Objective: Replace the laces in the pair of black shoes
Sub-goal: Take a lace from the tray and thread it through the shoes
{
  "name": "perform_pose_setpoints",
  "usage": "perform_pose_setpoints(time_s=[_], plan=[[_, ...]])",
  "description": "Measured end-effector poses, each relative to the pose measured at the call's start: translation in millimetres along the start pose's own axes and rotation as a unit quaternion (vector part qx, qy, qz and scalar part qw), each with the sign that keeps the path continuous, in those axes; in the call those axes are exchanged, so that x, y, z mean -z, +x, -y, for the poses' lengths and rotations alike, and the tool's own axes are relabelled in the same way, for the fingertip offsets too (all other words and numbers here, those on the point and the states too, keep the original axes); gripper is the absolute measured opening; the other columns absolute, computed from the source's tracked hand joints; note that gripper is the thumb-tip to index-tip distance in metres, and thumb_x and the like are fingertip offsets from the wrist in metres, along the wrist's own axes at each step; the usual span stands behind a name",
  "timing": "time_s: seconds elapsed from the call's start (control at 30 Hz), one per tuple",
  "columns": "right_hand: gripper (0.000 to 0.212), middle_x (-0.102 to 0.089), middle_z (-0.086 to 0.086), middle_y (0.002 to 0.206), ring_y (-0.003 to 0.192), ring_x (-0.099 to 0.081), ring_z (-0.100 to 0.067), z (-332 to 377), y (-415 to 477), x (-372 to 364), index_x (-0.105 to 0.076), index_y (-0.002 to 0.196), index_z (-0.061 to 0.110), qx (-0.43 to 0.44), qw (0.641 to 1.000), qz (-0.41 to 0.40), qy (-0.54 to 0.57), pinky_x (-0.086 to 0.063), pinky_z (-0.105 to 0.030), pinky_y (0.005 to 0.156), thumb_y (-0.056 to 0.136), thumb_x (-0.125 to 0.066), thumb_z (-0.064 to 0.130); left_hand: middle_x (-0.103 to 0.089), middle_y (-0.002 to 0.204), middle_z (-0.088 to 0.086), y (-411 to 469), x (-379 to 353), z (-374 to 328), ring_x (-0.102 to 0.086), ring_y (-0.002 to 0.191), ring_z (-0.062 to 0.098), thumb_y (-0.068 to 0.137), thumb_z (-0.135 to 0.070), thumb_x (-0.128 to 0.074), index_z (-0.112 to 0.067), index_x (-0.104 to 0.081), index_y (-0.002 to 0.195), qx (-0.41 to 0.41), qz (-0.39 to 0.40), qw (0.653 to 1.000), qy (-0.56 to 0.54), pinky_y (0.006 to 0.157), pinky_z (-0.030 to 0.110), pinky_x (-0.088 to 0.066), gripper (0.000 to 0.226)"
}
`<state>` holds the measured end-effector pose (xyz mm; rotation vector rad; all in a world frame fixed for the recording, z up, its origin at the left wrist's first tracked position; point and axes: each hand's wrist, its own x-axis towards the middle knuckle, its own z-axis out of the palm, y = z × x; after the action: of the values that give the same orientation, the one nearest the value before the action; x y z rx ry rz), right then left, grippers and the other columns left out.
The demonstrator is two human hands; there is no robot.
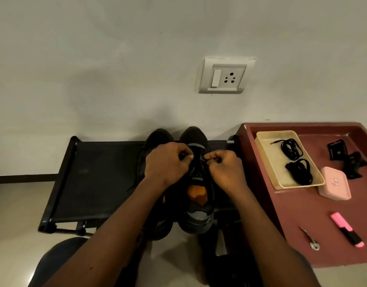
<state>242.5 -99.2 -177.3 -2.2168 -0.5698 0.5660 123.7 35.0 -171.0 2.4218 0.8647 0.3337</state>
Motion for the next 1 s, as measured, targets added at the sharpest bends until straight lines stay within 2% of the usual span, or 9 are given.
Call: perform_pose_setpoints(time_s=[0.1, 0.2, 0.3, 0.4, 0.5, 0.6, 0.7, 0.9, 1.0], plan=[[0.025, -0.074, 0.007, 0.108, 0.099, -0.07, -0.013, -1, 9, 0, -0.073, 0.117, 0.029, 0.005, 1.0, -0.012, -0.002, -0.06, -0.039, 0.089, 0.097, -0.061, 0.022, -0.073, 0.096, -0.017, 10, -3, -2, -0.067, 0.087, 0.008, 0.092, -0.041, -0.068, -0.041, -0.074, 0.1, 0.002, 0.029, 0.999, 0.017, 0.073, 0.031, -0.056, 0.01], [0.014, -0.071, 0.014, 0.092, 0.089, -0.07, -0.005, -1, 12, 0, -0.067, 0.097, 0.039, 0.003, 0.999, 0.027, 0.033, -0.058, -0.027, 0.076, 0.089, -0.074, 0.031, -0.073, 0.093, -0.015, 23, -3, -5, -0.067, 0.087, 0.011, 0.09, -0.04, -0.068, -0.039, -0.074, 0.096, -0.003, 0.028, 0.999, 0.033, 0.076, 0.037, -0.059, 0.009], [0.027, -0.065, 0.02, 0.088, 0.079, -0.064, 0.007, -1, 12, 0, -0.056, 0.087, 0.046, 0.028, 0.998, 0.048, 0.004, -0.047, -0.012, 0.061, 0.079, -0.082, 0.042, -0.072, 0.093, -0.013, 30, -5, -7, -0.067, 0.088, 0.012, 0.089, -0.039, -0.068, -0.037, -0.074, 0.096, -0.013, 0.04, 0.999, 0.033, 0.078, 0.039, -0.059, 0.01], [0.023, -0.066, 0.02, 0.086, 0.077, -0.065, 0.005, -2, 14, 3, -0.062, 0.089, 0.044, 0.033, 0.999, 0.04, -0.016, -0.051, -0.014, 0.063, 0.08, -0.082, 0.041, -0.072, 0.091, -0.013, 33, -7, -8, -0.067, 0.087, 0.012, 0.087, -0.037, -0.07, -0.036, -0.074, 0.094, -0.021, 0.059, 0.998, 0.028, 0.076, 0.037, -0.058, 0.008], [0.017, -0.07, 0.018, 0.084, 0.075, -0.067, 0.006, -7, 18, 10, -0.065, 0.081, 0.043, 0.019, 0.999, 0.04, 0.009, -0.049, -0.008, 0.058, 0.084, -0.081, 0.037, -0.068, 0.084, -0.015, 39, -8, -8, -0.067, 0.084, 0.011, 0.085, -0.037, -0.072, -0.035, -0.073, 0.09, -0.019, 0.069, 0.997, 0.013, 0.075, 0.036, -0.058, 0.005], [0.011, -0.072, 0.017, 0.088, 0.079, -0.067, 0.013, -13, 21, 15, -0.075, 0.098, 0.037, 0.008, 0.997, 0.052, 0.058, -0.048, -0.003, 0.059, 0.091, -0.076, 0.029, -0.065, 0.079, -0.017, 43, -11, -10, -0.066, 0.081, 0.009, 0.084, -0.036, -0.073, -0.033, -0.073, 0.087, -0.015, 0.081, 0.997, 0.009, 0.077, 0.038, -0.06, 0.004], [0.019, -0.075, 0.013, 0.097, 0.087, -0.07, 0.006, -17, 23, 19, -0.076, 0.112, 0.029, -0.004, 0.993, 0.066, 0.093, -0.053, -0.008, 0.07, 0.094, -0.072, 0.023, -0.067, 0.079, -0.015, 45, -14, -13, -0.066, 0.078, 0.01, 0.083, -0.034, -0.073, -0.031, -0.074, 0.087, -0.022, 0.087, 0.996, 0.006, 0.078, 0.04, -0.06, 0.005], [0.025, -0.078, 0.004, 0.103, 0.096, -0.075, -0.006, -22, 28, 23, -0.076, 0.119, 0.023, -0.031, 0.983, 0.105, 0.149, -0.06, -0.025, 0.086, 0.097, -0.068, 0.012, -0.07, 0.078, -0.018, 45, -20, -13, -0.067, 0.078, 0.004, 0.088, -0.034, -0.072, -0.032, -0.076, 0.084, -0.021, 0.081, 0.996, -0.039, 0.076, 0.038, -0.06, 0.006], [0.026, -0.08, 0.004, 0.099, 0.095, -0.076, -0.008, -24, 30, 24, -0.076, 0.118, 0.022, -0.033, 0.98, 0.113, 0.163, -0.06, -0.028, 0.088, 0.097, -0.068, 0.011, -0.07, 0.08, -0.02, 43, -25, -11, -0.066, 0.079, 0.004, 0.089, -0.036, -0.071, -0.034, -0.076, 0.085, -0.012, 0.075, 0.996, -0.048, 0.075, 0.036, -0.059, 0.006]])
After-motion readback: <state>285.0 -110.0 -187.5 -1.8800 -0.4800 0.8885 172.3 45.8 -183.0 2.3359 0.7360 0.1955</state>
